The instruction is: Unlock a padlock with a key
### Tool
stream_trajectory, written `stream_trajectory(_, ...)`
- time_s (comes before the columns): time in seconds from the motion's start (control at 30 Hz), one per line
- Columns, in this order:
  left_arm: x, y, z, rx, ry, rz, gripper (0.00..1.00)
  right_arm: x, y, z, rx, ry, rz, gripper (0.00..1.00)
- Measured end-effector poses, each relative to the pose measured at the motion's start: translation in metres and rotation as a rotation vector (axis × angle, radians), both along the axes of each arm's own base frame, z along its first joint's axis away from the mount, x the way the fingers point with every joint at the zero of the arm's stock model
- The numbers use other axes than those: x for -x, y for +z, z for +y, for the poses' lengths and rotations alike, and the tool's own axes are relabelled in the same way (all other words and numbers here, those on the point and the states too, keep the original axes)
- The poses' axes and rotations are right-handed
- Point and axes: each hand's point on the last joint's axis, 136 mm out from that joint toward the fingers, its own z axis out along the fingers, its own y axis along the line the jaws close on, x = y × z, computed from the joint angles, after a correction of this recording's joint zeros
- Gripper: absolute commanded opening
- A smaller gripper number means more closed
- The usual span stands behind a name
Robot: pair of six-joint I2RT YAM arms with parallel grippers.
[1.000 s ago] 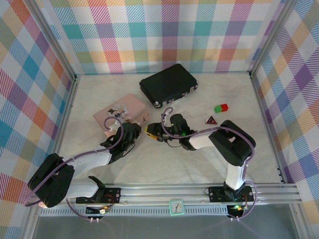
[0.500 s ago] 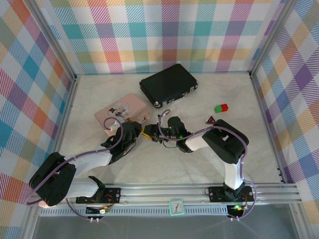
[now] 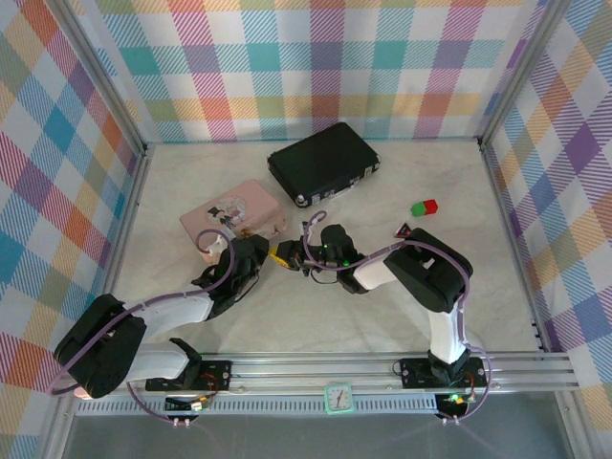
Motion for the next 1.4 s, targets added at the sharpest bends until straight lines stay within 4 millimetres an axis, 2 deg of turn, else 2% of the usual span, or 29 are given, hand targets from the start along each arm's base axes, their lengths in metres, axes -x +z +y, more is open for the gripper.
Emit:
stream_trajectory(0.27, -0.008, 0.014, -0.010, 0.038, -0.053, -0.206, 0.00, -0.008, 0.013, -0.009, -0.045, -0.002, 0.204, 0.00)
stream_trajectory(0.43, -0.024, 0.033, -0.018, 0.092, -0.055, -0.361, 0.00, -0.022, 0.032, -0.013, -0.091, -0.024, 0.447, 0.00)
stream_trajectory(0.53, -0.028, 0.046, -0.018, 0.091, -0.045, -0.421, 0.00, -0.027, 0.043, -0.014, -0.138, -0.039, 0.517, 0.00)
stream_trajectory(0.67, -0.030, 0.056, -0.015, 0.081, -0.032, -0.466, 0.00, -0.030, 0.053, -0.012, -0.189, -0.049, 0.538, 0.00)
stream_trajectory(0.9, -0.035, 0.061, 0.001, 0.061, 0.043, -0.491, 0.00, -0.040, 0.059, 0.001, -0.246, -0.064, 0.518, 0.00)
stream_trajectory(1.23, -0.038, 0.060, 0.010, 0.035, 0.090, -0.490, 0.00, -0.046, 0.055, 0.007, -0.292, -0.065, 0.472, 0.00)
stream_trajectory(1.4, -0.038, 0.053, 0.007, 0.069, 0.082, -0.463, 0.00, -0.044, 0.048, 0.003, -0.300, -0.067, 0.465, 0.08)
